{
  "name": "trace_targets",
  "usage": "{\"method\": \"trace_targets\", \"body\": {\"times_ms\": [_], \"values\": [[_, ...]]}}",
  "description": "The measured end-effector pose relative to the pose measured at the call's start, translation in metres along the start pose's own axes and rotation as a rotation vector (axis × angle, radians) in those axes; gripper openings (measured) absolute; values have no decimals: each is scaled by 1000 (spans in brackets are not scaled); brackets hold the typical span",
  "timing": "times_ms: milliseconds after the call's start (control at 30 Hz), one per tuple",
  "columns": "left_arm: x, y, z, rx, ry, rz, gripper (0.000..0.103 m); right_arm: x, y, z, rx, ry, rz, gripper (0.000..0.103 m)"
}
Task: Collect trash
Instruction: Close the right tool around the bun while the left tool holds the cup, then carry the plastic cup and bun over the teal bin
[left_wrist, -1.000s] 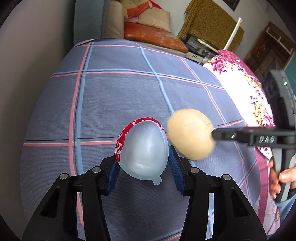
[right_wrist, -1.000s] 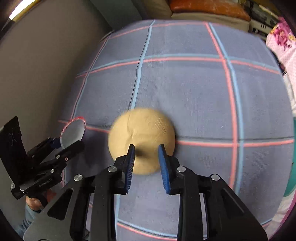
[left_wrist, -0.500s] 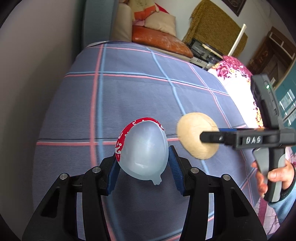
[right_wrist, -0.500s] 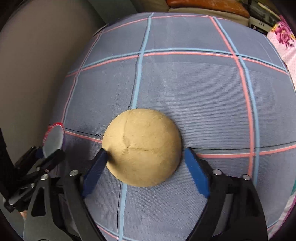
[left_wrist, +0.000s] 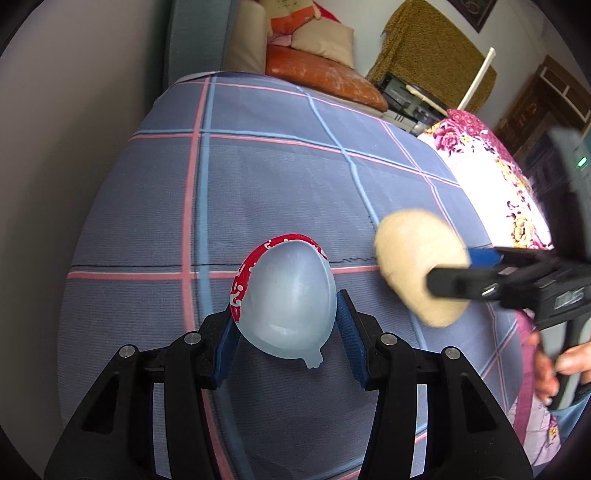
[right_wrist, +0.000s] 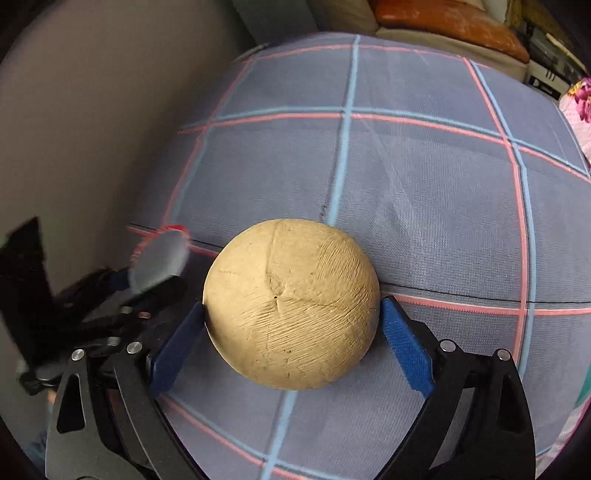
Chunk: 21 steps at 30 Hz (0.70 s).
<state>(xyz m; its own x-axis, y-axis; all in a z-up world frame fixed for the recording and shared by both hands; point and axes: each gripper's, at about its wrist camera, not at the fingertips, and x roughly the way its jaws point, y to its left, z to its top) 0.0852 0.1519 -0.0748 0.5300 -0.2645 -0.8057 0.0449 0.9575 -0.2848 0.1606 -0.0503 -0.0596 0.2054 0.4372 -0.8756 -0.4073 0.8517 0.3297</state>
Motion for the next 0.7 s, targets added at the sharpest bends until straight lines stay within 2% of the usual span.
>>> {"method": "trace_targets", "body": {"times_ms": [100, 267, 500, 700], "values": [[-1, -5, 0, -5, 0, -9, 51, -27, -7, 2, 2, -37, -4, 91], [-3, -26, 1, 22, 3, -44, 51, -57, -48, -10, 88, -78, -59, 91], [10, -88, 4, 112, 21, -65, 51, -93, -109, -38, 204, -152, -114, 91], [27, -151, 8, 203, 45, -81, 51, -125, -158, -61, 285, -223, -121, 91]]}}
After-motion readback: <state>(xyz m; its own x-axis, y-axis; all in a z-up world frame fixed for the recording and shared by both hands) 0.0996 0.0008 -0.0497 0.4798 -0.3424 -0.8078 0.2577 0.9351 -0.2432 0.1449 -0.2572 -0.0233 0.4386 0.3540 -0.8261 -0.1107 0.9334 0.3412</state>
